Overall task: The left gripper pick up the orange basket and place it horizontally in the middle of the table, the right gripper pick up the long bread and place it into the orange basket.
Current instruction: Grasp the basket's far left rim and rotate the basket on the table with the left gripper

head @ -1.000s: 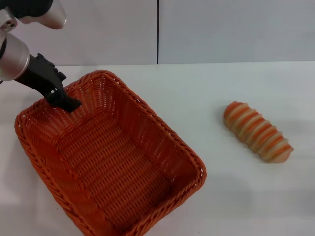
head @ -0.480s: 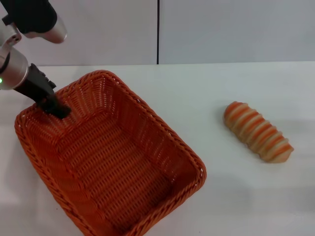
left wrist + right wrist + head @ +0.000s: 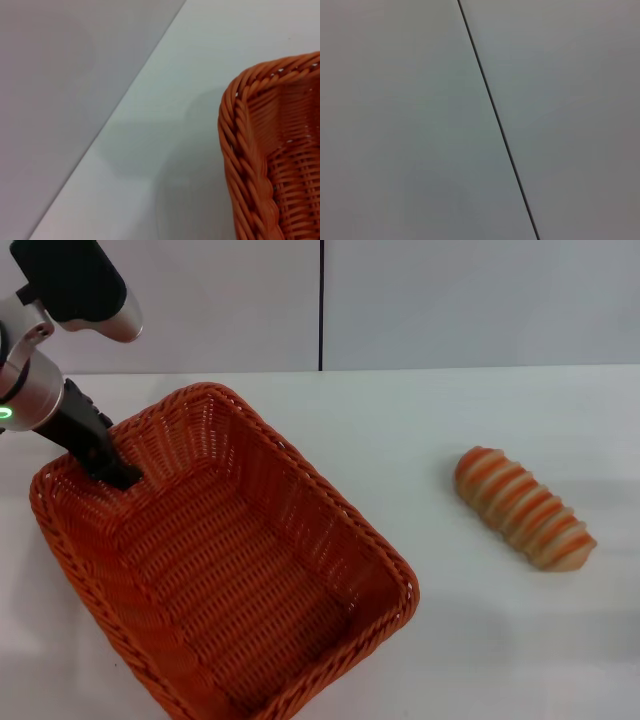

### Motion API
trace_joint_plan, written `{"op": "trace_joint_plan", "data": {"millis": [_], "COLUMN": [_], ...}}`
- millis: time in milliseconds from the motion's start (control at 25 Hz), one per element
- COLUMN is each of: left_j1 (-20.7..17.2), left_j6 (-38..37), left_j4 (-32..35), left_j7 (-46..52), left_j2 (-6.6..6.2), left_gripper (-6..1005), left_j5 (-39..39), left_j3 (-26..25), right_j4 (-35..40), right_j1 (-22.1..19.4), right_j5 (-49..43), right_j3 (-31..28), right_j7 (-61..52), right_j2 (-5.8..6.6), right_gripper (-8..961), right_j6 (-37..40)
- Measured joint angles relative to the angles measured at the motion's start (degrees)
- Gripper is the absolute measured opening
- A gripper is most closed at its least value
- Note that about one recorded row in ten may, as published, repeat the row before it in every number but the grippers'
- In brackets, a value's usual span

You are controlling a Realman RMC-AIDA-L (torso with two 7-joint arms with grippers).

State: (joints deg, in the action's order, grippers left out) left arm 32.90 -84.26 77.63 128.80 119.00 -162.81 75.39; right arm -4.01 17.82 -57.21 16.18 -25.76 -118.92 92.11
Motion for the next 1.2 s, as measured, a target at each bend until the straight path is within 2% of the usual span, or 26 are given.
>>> {"op": "trace_joint_plan", "data": {"millis": [200, 640, 720, 960, 1080, 1120, 1160, 1200], "left_j1": [0.1, 0.8, 0.8, 0.9, 0.9, 1.3, 1.3, 3.4], "left_j6": [0.8, 0.3, 0.1, -0.7, -0.7, -0.3, -0.3, -0.6], "left_j4": [-0.3, -0.6, -0.2, 1.6, 1.6, 2.3, 2.3, 2.5], "left_j7": [1.1, 2.6, 3.5, 9.9, 9.9, 14.6, 14.6, 25.6], "left_j2": [0.0, 0.0, 0.0, 0.0, 0.0, 0.0, 0.0, 0.0], "left_gripper": [731, 533, 346, 255, 256, 256, 256, 256], "left_j5": [-0.3, -0.3, -0.1, -0.4, -0.4, -0.3, -0.3, 0.8], "left_j3": [2.1, 2.8, 2.8, 2.3, 2.3, 1.5, 1.5, -2.5], "right_j4": [0.5, 0.7, 1.0, 5.6, 10.1, 11.9, 13.7, 15.7], "right_j1": [0.4, 0.9, 1.3, 1.9, 2.7, 3.1, 3.7, 4.2], "right_j5": [0.0, 0.0, 0.0, 0.0, -0.3, -0.7, -1.5, -2.5], "right_j3": [0.1, 0.1, 0.2, 0.2, 0.3, 0.3, 0.4, 0.4], "right_j7": [0.0, 0.0, -0.1, -6.2, -8.8, -9.1, -9.3, -9.5], "right_j2": [0.0, 0.01, 0.05, 0.16, 0.25, 0.28, 0.35, 0.47], "right_gripper": [723, 723, 723, 723, 723, 723, 723, 723], "right_j6": [-1.7, -2.3, -2.4, -4.1, -7.0, -8.2, -9.4, -10.7]}}
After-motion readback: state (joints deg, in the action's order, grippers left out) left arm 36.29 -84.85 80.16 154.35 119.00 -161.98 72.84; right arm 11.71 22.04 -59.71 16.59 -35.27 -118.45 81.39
